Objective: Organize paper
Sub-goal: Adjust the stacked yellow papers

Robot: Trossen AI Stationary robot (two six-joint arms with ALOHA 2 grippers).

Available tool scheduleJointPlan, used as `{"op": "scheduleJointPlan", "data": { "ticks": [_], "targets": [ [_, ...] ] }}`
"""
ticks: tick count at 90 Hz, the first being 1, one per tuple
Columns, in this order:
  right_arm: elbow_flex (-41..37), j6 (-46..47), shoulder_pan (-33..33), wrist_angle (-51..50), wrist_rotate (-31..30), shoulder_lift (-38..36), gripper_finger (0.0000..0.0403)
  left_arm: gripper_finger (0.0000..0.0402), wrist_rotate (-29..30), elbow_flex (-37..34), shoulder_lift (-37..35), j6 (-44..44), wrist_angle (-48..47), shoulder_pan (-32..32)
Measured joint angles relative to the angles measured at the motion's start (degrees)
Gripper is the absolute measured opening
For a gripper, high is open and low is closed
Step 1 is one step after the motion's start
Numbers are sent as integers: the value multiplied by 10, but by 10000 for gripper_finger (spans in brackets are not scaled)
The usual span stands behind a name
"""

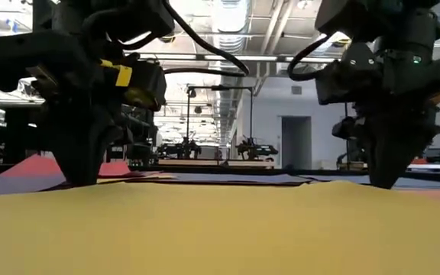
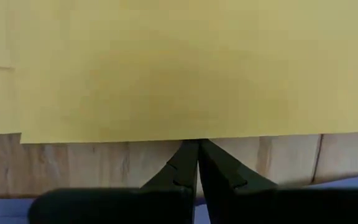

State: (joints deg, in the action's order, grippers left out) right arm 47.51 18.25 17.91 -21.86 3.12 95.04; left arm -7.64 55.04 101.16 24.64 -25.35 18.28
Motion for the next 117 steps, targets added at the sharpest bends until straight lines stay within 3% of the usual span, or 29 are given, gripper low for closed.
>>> {"op": "scheduleJointPlan", "data": {
  "ticks": [15,69,97,117],
  "targets": [
    [10,8,-1,2,23,38,0,0,4,0,1,0,14,-4],
    [22,-6,-19,43,35,46,0,0,26,-1,3,1,74,-13],
    [24,22,-19,45,30,46,0,0,26,-1,1,33,71,-17],
    [21,44,-6,16,27,15,0,0,29,-2,-32,47,17,-2]
  ]
}}
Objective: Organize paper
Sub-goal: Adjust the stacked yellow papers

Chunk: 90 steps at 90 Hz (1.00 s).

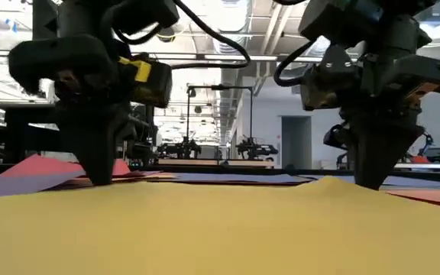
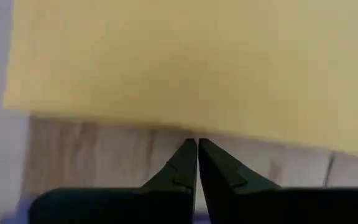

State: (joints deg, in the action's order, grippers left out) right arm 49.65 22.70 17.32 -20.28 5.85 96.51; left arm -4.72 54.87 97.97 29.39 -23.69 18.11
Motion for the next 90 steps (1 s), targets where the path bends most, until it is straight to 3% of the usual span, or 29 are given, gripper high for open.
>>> {"op": "scheduleJointPlan", "data": {
  "ticks": [18,48,90],
  "targets": [
    [1,39,34,-14,2,-11,0,0,-19,13,-18,0,-46,35],
    [1,138,111,89,27,37,0,0,-74,16,60,58,100,102],
    [33,151,132,116,51,70,0,0,-98,36,90,32,144,109]
  ]
}}
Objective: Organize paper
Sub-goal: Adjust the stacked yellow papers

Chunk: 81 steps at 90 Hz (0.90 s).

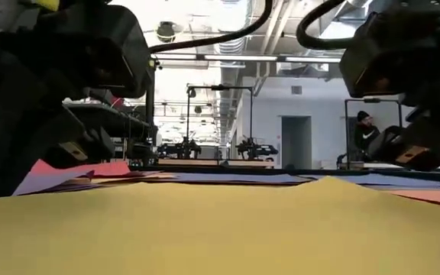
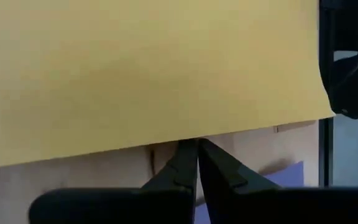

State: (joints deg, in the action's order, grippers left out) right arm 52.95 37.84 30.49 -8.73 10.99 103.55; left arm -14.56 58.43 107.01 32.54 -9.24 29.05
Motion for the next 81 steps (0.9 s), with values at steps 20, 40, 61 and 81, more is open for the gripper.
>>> {"op": "scheduleJointPlan", "data": {
  "ticks": [20,40,61,81],
  "targets": [
    [0,-16,-9,9,1,0,0,0,13,-1,1,5,17,-2],
    [0,-36,-18,27,1,8,0,0,25,-1,8,12,41,-4],
    [1,-29,-18,2,9,4,0,0,14,0,5,21,14,-6],
    [0,4,-18,-35,20,-9,0,0,11,-1,-18,33,-30,-6]
  ]
}}
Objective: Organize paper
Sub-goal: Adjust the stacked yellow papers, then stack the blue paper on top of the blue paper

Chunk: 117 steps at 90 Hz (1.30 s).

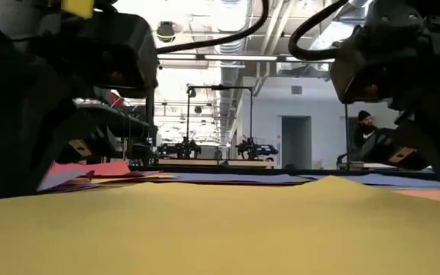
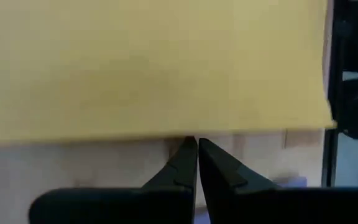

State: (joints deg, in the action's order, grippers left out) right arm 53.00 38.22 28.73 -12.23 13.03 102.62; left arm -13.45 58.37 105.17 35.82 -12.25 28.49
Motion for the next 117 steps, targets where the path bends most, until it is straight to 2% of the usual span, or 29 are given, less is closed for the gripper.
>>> {"op": "scheduleJointPlan", "data": {
  "ticks": [24,44,68,84,92,99,108,117],
  "targets": [
    [12,7,-3,-72,4,-47,0,0,2,0,-45,9,-82,-4],
    [12,-31,-37,-158,3,-132,0,0,22,0,-141,-14,-179,-47],
    [13,-96,-151,-227,-11,-275,0,0,26,0,-303,-7,-218,-178],
    [13,-95,-257,-234,-12,-332,0,0,26,0,-369,21,-205,-296],
    [13,-58,-320,-237,-11,-339,9,8,23,0,-378,12,-204,-350],
    [11,-28,-376,-245,1,-331,32,29,3,1,-369,-14,-202,-396],
    [-2,-6,-430,-240,35,-309,75,68,-39,1,-325,-59,-185,-454],
    [-11,49,-457,-235,67,-272,119,112,-102,1,-256,-97,-132,-501]
  ]
}}
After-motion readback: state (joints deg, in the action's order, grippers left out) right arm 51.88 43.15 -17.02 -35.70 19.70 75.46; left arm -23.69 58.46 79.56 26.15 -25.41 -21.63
